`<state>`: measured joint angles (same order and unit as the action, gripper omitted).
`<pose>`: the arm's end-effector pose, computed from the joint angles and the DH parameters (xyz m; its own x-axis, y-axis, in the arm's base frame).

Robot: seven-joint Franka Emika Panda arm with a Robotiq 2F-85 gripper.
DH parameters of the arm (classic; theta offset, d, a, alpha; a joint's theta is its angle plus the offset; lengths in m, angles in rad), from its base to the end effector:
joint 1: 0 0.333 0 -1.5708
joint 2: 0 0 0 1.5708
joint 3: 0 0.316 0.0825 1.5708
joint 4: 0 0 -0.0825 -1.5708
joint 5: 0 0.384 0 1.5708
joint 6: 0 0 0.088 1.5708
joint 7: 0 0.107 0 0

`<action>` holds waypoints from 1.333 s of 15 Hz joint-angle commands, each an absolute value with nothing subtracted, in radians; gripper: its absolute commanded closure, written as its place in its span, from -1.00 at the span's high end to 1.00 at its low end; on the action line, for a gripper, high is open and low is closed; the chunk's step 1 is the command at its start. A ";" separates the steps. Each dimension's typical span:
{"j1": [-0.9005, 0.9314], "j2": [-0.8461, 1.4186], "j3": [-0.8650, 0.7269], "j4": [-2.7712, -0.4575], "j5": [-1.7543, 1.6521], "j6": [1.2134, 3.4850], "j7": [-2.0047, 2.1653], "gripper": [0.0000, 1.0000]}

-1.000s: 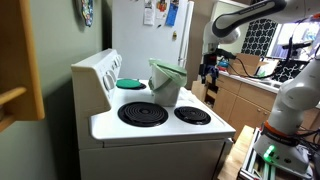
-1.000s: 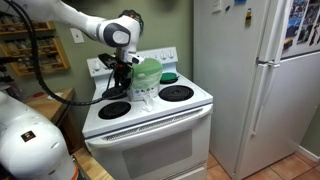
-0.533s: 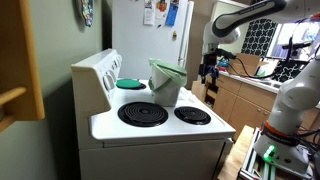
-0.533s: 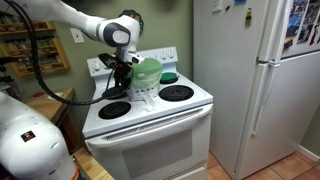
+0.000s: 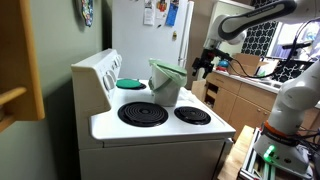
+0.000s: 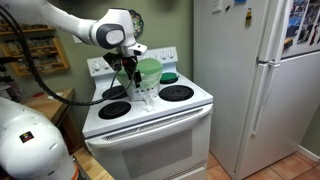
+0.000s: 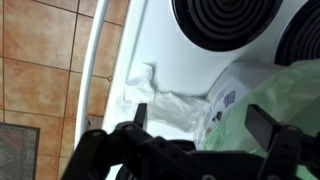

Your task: Open the lid on the bin

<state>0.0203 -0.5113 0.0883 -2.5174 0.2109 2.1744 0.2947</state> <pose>0.4023 0.0533 0.4707 0.9467 -0.3028 0.1098 -0.2794 -0.9417 -0.1873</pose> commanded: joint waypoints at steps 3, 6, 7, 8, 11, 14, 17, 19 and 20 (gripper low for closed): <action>0.052 -0.637 0.033 -2.677 0.383 2.457 0.271 1.00; 0.099 -0.658 -0.019 -2.712 0.490 2.535 0.222 1.00; 0.131 -0.646 -0.055 -2.708 0.540 2.523 0.187 1.00; 0.147 -0.642 -0.075 -2.706 0.578 2.521 0.166 1.00; 0.190 -0.640 -0.138 -2.694 0.682 2.500 0.044 1.00; 0.210 -0.624 -0.187 -2.679 0.749 2.488 -0.121 1.00; 0.157 -0.622 -0.128 -2.677 0.723 2.495 -0.058 1.00; 0.154 -0.622 -0.120 -2.676 0.721 2.496 -0.056 1.00; 0.154 -0.622 -0.118 -2.675 0.721 2.496 -0.055 1.00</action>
